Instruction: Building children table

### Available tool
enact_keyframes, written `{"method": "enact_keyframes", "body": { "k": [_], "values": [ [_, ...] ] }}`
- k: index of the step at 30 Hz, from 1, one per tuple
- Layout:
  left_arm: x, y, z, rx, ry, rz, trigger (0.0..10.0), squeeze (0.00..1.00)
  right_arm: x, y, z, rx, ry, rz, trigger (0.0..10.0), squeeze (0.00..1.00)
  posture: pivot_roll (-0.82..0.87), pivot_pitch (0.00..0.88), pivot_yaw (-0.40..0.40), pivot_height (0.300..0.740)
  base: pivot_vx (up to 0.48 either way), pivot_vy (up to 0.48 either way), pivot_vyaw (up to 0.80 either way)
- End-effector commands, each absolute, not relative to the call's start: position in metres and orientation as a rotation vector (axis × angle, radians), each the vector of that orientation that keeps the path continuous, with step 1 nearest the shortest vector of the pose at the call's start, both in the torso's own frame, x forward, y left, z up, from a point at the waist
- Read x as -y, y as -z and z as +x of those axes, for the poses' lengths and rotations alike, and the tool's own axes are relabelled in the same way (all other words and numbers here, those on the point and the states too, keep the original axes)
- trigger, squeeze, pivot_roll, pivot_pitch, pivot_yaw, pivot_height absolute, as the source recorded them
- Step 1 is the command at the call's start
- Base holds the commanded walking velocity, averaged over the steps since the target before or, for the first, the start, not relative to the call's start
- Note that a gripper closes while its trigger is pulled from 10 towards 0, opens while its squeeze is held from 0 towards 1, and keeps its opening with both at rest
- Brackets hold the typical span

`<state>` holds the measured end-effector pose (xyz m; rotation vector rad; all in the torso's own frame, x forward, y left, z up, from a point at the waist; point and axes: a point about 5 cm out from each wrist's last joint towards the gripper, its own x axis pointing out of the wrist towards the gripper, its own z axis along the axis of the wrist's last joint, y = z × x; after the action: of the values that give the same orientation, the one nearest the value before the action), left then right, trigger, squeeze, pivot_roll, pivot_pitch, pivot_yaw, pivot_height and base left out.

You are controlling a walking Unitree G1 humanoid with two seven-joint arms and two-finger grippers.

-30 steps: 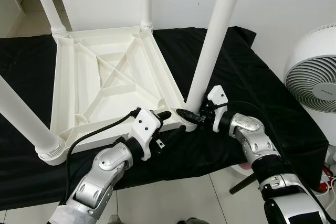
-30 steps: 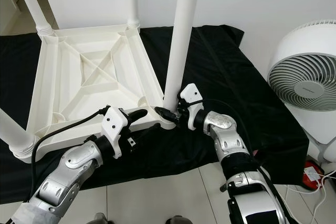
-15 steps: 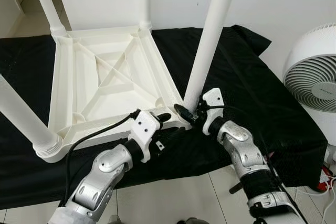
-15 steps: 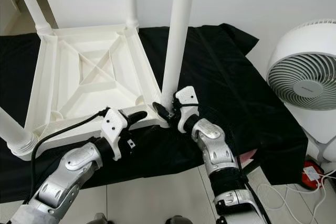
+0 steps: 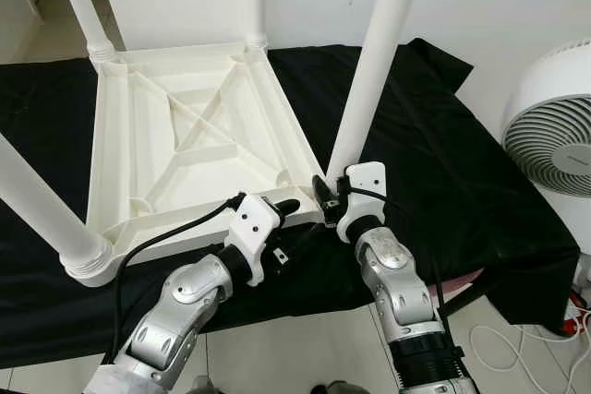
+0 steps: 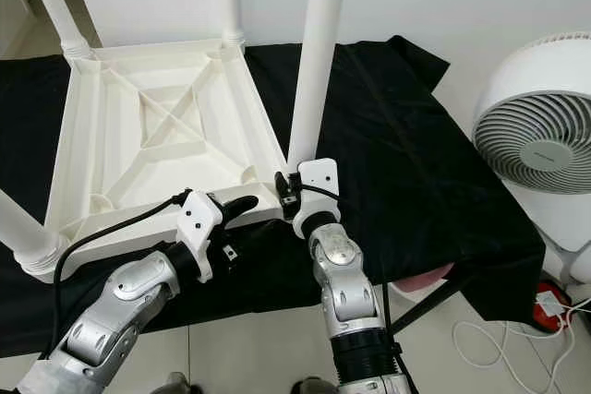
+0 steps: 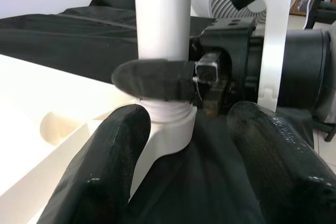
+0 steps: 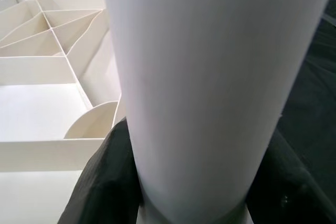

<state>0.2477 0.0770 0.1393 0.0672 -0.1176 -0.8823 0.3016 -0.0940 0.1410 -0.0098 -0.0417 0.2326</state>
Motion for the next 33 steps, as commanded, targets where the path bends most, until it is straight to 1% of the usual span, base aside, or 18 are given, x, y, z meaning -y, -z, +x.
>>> {"method": "enact_keyframes", "body": {
  "k": [1,2,10,12,14,15,16,17,19,22,23,25,26,27,32,33],
  "values": [
    [-0.073,-0.139,0.242,0.112,0.976,0.080,10.0,0.00,0.102,-0.149,0.301,0.064,-0.167,-0.003,10.0,0.59,-0.06,0.078,-0.012,0.740,0.000,0.000,0.00],
    [-0.073,-0.139,0.243,0.112,0.976,0.081,10.0,0.00,0.102,-0.150,0.300,0.067,-0.179,-0.002,10.0,1.00,-0.06,0.079,-0.013,0.740,0.000,0.000,0.00],
    [-0.074,-0.140,0.243,0.112,0.974,0.081,10.0,0.00,0.106,-0.153,0.300,0.071,-0.218,-0.004,10.0,1.00,-0.06,0.078,-0.013,0.740,0.000,0.000,0.00],
    [-0.074,-0.140,0.243,0.112,0.974,0.081,10.0,0.00,0.113,-0.152,0.303,0.053,-0.301,-0.035,10.0,1.00,-0.06,0.076,-0.013,0.740,0.000,0.000,0.00],
    [-0.074,-0.140,0.243,0.112,0.974,0.081,10.0,0.00,0.113,-0.152,0.303,0.053,-0.301,-0.035,10.0,1.00,-0.06,0.076,-0.013,0.740,0.000,0.000,0.00],
    [-0.074,-0.140,0.243,0.113,0.975,0.081,10.0,0.00,0.117,-0.152,0.306,0.041,-0.365,-0.057,10.0,0.68,-0.06,0.074,-0.012,0.740,0.000,0.000,0.00],
    [-0.074,-0.140,0.243,0.113,0.975,0.083,10.0,0.00,0.121,-0.153,0.309,0.032,-0.444,-0.081,10.0,0.00,-0.05,0.072,-0.011,0.740,0.000,0.000,0.00],
    [-0.075,-0.140,0.243,0.113,0.975,0.084,10.0,0.00,0.123,-0.153,0.312,0.026,-0.524,-0.110,10.0,0.00,-0.05,0.071,-0.012,0.740,0.000,0.000,0.00],
    [-0.075,-0.140,0.243,0.113,0.975,0.084,10.0,0.00,0.123,-0.153,0.312,0.026,-0.524,-0.110,10.0,0.00,-0.05,0.071,-0.012,0.740,0.000,0.000,0.00],
    [-0.077,-0.140,0.243,0.111,0.978,0.091,10.0,0.00,0.123,-0.147,0.317,0.005,-0.746,-0.200,10.0,0.00,-0.05,0.063,-0.019,0.740,0.000,0.000,0.00],
    [-0.077,-0.140,0.243,0.111,0.978,0.091,10.0,0.00,0.123,-0.147,0.317,0.005,-0.746,-0.200,10.0,0.00,-0.05,0.063,-0.019,0.740,0.000,0.000,0.00],
    [-0.077,-0.142,0.243,0.115,0.977,0.093,10.0,0.00,0.120,-0.142,0.321,-0.013,-0.848,-0.246,10.0,0.00,-0.04,0.061,-0.025,0.740,0.000,0.000,0.00],
    [-0.077,-0.142,0.243,0.115,0.977,0.093,10.0,0.00,0.120,-0.142,0.321,-0.013,-0.848,-0.246,10.0,0.00,-0.04,0.061,-0.025,0.740,0.000,0.000,0.00],
    [-0.077,-0.143,0.242,0.120,0.974,0.095,10.0,0.00,0.116,-0.142,0.325,-0.008,-0.924,-0.299,10.0,0.00,-0.03,0.060,-0.027,0.740,0.000,0.000,0.00],
    [-0.078,-0.143,0.241,0.120,0.967,0.098,10.0,0.00,0.115,-0.140,0.329,-0.022,-0.971,-0.319,10.0,0.00,-0.02,0.057,-0.032,0.740,0.000,0.000,0.00],
    [-0.079,-0.143,0.241,0.119,0.963,0.098,10.0,0.00,0.115,-0.139,0.332,-0.035,-0.992,-0.329,5.0,0.00,-0.02,0.057,-0.032,0.740,0.000,0.000,0.00]
  ]
}}
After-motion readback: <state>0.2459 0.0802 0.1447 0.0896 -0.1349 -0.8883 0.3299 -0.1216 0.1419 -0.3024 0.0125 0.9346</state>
